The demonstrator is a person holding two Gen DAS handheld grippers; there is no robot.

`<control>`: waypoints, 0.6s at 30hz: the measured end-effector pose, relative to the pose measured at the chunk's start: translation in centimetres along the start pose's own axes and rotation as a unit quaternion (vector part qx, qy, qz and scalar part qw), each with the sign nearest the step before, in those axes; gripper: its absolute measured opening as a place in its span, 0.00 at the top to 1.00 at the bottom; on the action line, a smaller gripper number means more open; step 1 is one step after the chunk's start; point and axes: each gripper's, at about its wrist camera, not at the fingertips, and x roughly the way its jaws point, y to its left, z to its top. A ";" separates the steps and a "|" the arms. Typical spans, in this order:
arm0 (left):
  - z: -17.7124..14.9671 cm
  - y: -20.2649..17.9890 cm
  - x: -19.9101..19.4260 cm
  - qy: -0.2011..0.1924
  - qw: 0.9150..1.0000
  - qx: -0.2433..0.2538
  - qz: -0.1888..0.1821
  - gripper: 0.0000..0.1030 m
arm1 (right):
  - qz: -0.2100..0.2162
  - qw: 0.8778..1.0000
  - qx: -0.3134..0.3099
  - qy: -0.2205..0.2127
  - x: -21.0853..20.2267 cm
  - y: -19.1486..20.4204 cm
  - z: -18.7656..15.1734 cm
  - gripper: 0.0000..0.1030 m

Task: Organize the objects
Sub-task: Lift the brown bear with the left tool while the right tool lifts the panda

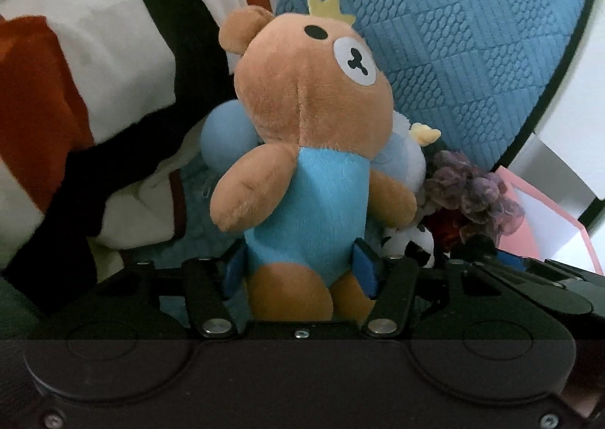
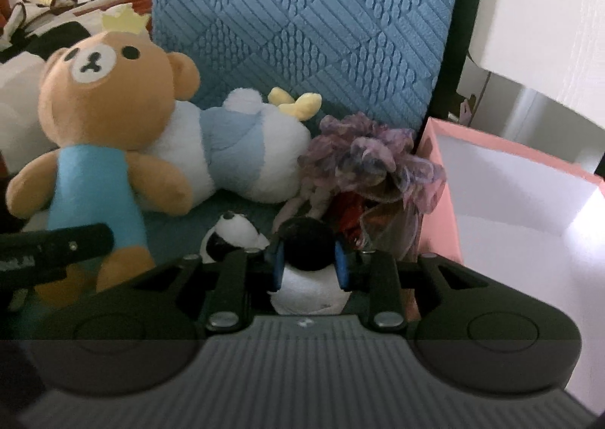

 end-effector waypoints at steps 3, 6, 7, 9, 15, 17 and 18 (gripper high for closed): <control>-0.5 0.0 -1.2 -0.011 1.000 0.013 0.004 0.49 | 0.006 1.000 0.016 0.008 -1.1 0.1 -0.6 0.71; -1.0 0.4 -2.3 0.001 1.000 0.011 -0.008 0.49 | 0.009 1.000 0.019 0.007 -2.4 0.4 -1.3 0.71; -1.1 0.7 -2.8 0.007 1.000 0.001 -0.020 0.49 | 0.007 1.000 0.022 0.009 -2.5 0.5 -1.6 0.71; -1.3 1.3 -3.4 0.018 0.999 -0.017 -0.038 0.49 | 0.001 0.999 0.034 0.016 -3.0 0.7 -2.1 0.71; -1.3 1.2 -2.7 0.041 0.999 -0.009 -0.029 0.45 | 0.038 0.994 0.088 0.054 -2.8 0.7 -4.4 0.71; -1.4 1.4 -2.3 0.051 0.998 -0.014 -0.027 0.45 | 0.058 0.991 0.098 0.066 -2.5 0.6 -4.9 0.68; -1.4 1.6 -2.0 0.056 0.998 -0.020 -0.028 0.44 | 0.062 0.991 0.095 0.070 -2.4 0.7 -5.1 0.68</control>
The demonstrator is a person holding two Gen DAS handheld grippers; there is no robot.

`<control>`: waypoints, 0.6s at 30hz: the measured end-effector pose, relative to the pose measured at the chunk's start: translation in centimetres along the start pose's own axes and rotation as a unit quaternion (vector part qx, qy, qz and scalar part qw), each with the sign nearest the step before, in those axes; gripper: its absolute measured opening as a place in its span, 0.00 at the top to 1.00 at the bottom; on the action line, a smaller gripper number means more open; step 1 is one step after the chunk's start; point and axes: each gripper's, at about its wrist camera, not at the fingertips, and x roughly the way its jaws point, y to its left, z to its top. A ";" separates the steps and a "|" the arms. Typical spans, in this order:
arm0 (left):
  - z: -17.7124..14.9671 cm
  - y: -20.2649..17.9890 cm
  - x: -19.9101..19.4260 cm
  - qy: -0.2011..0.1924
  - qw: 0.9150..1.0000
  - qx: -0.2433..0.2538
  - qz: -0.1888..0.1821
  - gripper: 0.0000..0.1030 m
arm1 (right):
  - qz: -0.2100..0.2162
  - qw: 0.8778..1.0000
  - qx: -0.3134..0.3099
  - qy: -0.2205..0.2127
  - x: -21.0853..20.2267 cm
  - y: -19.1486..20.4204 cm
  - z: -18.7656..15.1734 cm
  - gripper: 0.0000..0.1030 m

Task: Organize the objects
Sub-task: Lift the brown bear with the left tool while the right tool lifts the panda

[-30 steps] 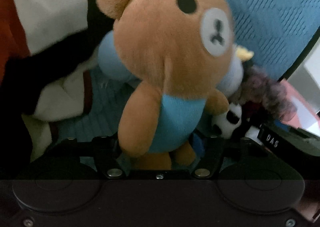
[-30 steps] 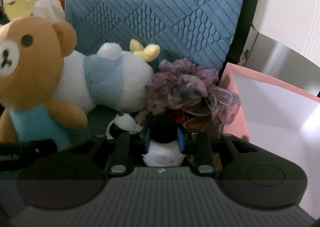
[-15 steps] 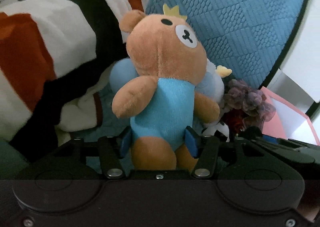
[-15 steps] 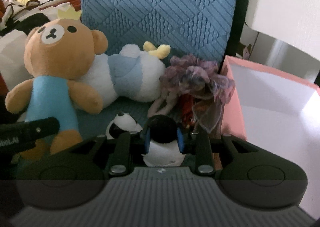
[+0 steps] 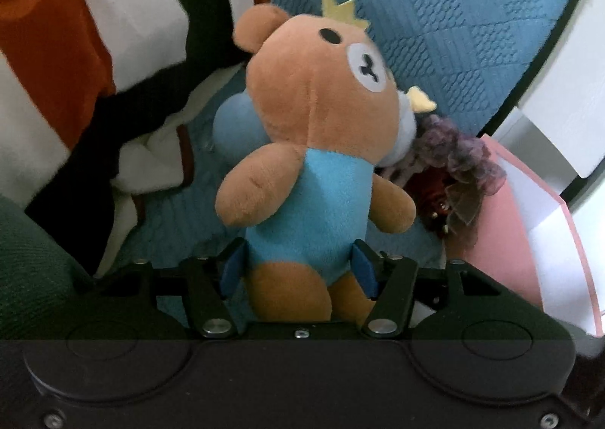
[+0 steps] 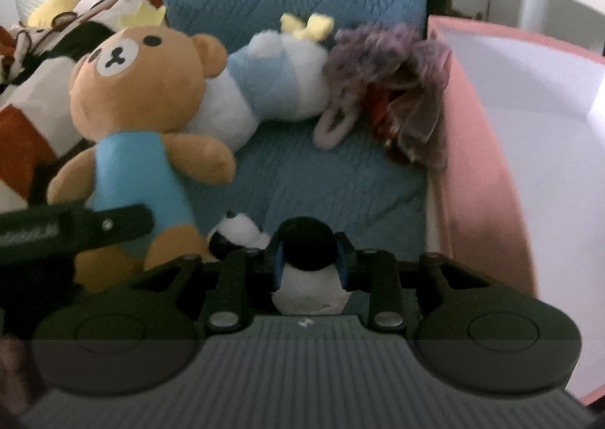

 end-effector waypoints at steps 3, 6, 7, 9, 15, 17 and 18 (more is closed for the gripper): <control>0.2 0.5 0.3 0.002 1.000 -0.018 -0.002 0.33 | 0.012 1.000 -0.019 0.003 -0.1 0.0 -0.2 0.67; 0.3 0.7 0.7 0.009 1.000 -0.028 -0.001 0.24 | 0.045 0.999 -0.022 0.012 -0.5 -0.6 -0.1 0.60; 0.3 0.7 0.7 0.010 1.000 -0.028 -0.001 0.24 | 0.057 0.998 -0.020 0.016 -0.6 -0.8 0.2 0.58; 0.4 0.7 0.8 0.010 1.000 -0.028 0.001 0.20 | 0.074 0.997 -0.027 0.019 -1.1 -1.0 0.5 0.56; 0.6 0.8 1.4 0.014 0.999 -0.041 0.005 0.15 | 0.089 0.988 -0.124 0.008 -2.8 -0.1 0.8 0.56; 0.8 0.9 1.8 0.016 0.999 -0.047 0.011 0.15 | 0.100 0.980 -0.170 0.006 -3.3 0.8 0.6 0.57; 0.9 0.9 2.0 0.018 0.999 -0.049 0.014 0.14 | 0.101 0.975 -0.196 0.005 -3.5 1.3 0.4 0.57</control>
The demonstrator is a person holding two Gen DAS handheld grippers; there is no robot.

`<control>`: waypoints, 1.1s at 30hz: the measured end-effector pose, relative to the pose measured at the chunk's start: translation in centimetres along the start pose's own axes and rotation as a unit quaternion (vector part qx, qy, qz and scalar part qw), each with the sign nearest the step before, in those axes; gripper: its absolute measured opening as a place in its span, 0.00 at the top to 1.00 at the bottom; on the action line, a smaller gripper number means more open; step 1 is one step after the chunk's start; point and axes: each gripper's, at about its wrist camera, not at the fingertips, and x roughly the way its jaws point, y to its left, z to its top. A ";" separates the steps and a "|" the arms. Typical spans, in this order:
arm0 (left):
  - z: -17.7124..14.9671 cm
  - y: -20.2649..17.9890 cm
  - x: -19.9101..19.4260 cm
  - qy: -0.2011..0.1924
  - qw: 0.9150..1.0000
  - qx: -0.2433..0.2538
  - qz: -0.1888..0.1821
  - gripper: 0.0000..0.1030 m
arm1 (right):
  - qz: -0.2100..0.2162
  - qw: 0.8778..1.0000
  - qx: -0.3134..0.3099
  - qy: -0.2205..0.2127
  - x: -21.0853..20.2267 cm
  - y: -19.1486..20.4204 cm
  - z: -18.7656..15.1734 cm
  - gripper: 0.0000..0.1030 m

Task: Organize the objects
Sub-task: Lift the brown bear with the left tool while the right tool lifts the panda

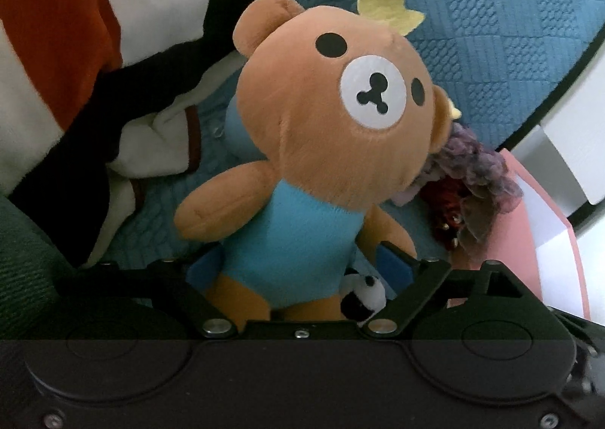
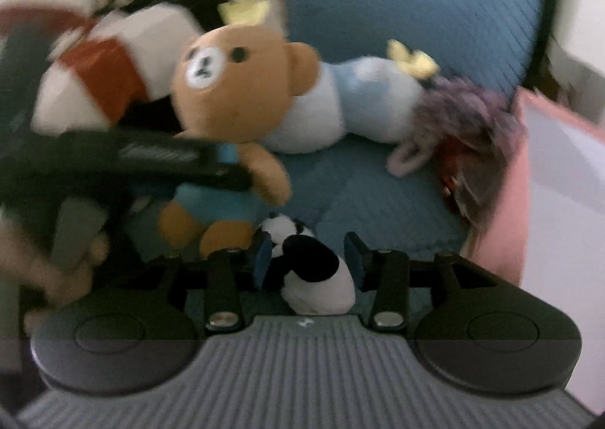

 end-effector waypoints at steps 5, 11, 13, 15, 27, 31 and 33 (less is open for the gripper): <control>0.3 0.0 0.8 0.004 1.000 -0.004 0.010 0.11 | 0.023 0.998 -0.061 0.011 0.0 1.8 0.4 0.58; 0.3 -0.2 1.7 0.012 1.000 -0.004 0.018 0.08 | -0.021 0.992 -0.121 0.015 1.8 3.0 0.6 0.56; 0.2 -0.2 1.8 0.016 1.000 -0.005 0.017 0.08 | -0.040 0.993 -0.108 0.030 2.9 2.2 0.9 0.56; 0.1 -0.3 1.9 0.017 1.000 -0.004 0.019 0.07 | -0.014 0.997 -0.057 0.044 3.6 0.9 1.0 0.56; 0.2 -0.4 2.3 0.023 0.999 -0.002 0.023 0.06 | 0.021 0.998 0.023 0.058 5.5 -0.5 -0.1 0.47; 0.2 -0.4 2.5 0.027 0.999 -0.001 0.025 0.05 | 0.029 0.996 0.037 0.075 6.2 -0.6 -0.3 0.38; 0.2 -0.5 2.5 0.027 0.999 -0.001 0.026 0.04 | 0.033 0.996 0.038 0.072 6.3 -0.6 -0.5 0.38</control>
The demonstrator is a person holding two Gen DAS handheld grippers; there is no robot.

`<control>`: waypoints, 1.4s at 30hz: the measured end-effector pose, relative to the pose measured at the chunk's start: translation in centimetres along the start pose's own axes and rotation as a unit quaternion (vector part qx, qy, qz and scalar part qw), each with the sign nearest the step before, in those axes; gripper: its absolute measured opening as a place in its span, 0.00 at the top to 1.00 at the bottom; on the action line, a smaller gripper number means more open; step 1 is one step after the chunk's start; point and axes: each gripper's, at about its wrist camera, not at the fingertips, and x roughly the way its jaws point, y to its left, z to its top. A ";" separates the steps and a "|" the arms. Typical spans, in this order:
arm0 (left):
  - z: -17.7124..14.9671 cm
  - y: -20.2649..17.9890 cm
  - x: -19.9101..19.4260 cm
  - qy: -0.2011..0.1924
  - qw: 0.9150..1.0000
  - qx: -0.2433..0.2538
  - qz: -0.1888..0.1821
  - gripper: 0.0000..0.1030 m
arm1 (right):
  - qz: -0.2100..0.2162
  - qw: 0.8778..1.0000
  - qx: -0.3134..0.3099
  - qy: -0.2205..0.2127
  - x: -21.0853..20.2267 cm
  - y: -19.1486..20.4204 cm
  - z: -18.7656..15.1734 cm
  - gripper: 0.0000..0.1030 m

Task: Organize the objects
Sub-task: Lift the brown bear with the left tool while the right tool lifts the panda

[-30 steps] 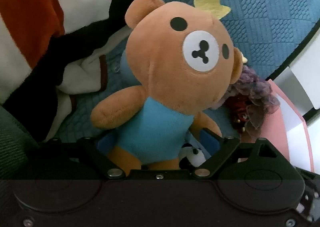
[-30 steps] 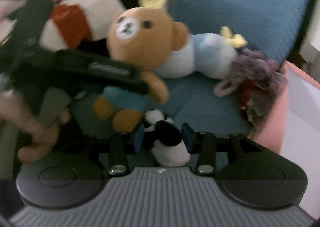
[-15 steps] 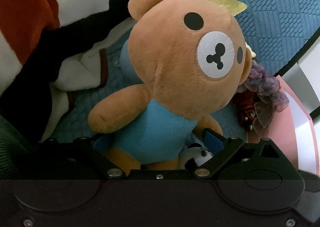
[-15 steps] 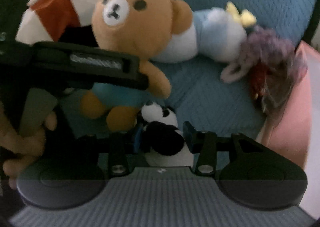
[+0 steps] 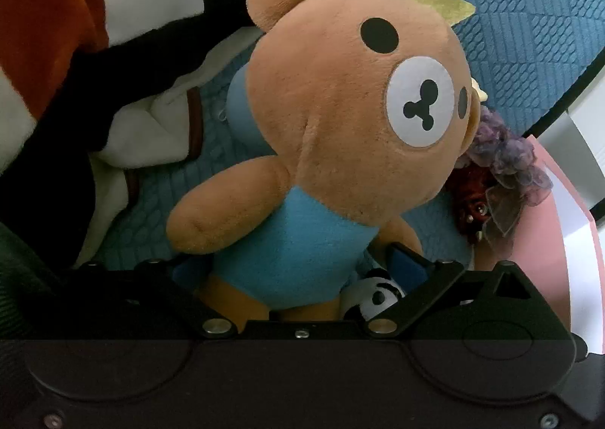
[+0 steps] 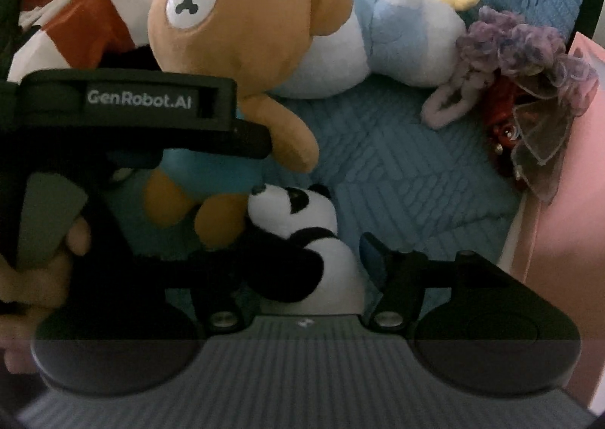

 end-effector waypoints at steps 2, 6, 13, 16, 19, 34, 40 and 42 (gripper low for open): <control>0.0 0.0 0.1 0.001 1.000 0.000 0.001 0.04 | 0.007 1.000 0.010 0.000 0.1 -0.1 -0.2 0.39; 0.2 0.1 0.4 0.005 1.000 -0.005 -0.001 0.03 | 0.002 1.000 0.008 -0.008 -0.5 0.2 -0.6 0.44; 0.3 1.0 1.4 0.028 0.999 -0.035 -0.009 0.04 | -0.089 0.993 0.040 -0.066 -3.6 -0.4 -0.7 0.45; 0.4 1.1 1.6 0.029 0.999 -0.039 -0.009 0.04 | -0.113 0.989 0.054 -0.073 -4.2 -0.9 -0.6 0.45; 0.4 0.9 1.9 0.029 0.999 -0.036 -0.008 0.04 | -0.117 0.989 0.062 -0.065 -4.2 -1.1 -0.7 0.45; 1.9 -1.8 1.0 -0.013 0.998 0.056 -0.013 0.19 | -0.101 0.990 0.092 -0.042 -2.8 -1.3 -1.5 0.45; 2.7 -2.9 1.3 -0.014 0.996 0.091 -0.013 0.26 | -0.103 0.989 0.089 -0.048 -2.9 -1.0 -1.2 0.45; 2.8 -3.1 1.2 -0.019 0.995 0.095 -0.014 0.31 | -0.102 0.989 0.089 -0.050 -3.0 -0.9 -1.0 0.45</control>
